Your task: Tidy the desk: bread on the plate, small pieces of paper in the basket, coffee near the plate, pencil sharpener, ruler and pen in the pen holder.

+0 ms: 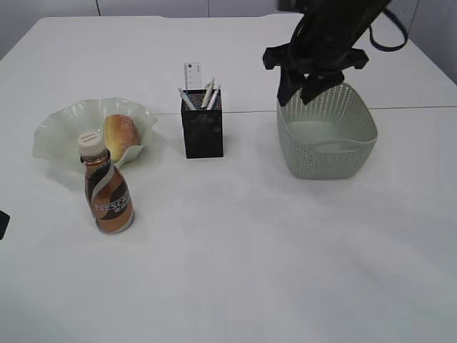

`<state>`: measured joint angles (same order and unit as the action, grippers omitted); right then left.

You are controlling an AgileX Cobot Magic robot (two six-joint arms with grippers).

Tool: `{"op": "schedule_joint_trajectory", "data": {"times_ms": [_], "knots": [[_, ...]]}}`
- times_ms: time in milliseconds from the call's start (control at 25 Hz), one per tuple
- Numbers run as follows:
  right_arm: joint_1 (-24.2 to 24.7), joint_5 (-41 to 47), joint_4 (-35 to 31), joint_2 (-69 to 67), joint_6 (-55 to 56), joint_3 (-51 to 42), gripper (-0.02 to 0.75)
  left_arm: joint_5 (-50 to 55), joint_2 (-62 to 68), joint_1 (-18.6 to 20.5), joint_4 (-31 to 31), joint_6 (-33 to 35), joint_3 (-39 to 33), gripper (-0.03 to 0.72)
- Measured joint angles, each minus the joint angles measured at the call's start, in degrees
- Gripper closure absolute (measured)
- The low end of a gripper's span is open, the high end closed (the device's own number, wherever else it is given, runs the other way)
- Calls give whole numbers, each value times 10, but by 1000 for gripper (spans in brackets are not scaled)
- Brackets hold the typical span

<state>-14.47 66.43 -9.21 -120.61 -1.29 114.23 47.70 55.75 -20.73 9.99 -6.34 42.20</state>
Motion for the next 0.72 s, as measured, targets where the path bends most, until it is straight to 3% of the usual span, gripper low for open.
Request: {"op": "schedule_joint_trajectory", "data": {"times_ms": [280, 520, 720], "knots": [[0, 42, 38, 28, 36, -6, 413, -35, 0, 0, -13, 0, 0, 381], [7, 43, 65, 65, 39, -73, 413, -43, 0, 2, -44, -8, 0, 381], [28, 43, 68, 104, 39, -157, 413, -42, 0, 43, -46, -44, 0, 381]]}}
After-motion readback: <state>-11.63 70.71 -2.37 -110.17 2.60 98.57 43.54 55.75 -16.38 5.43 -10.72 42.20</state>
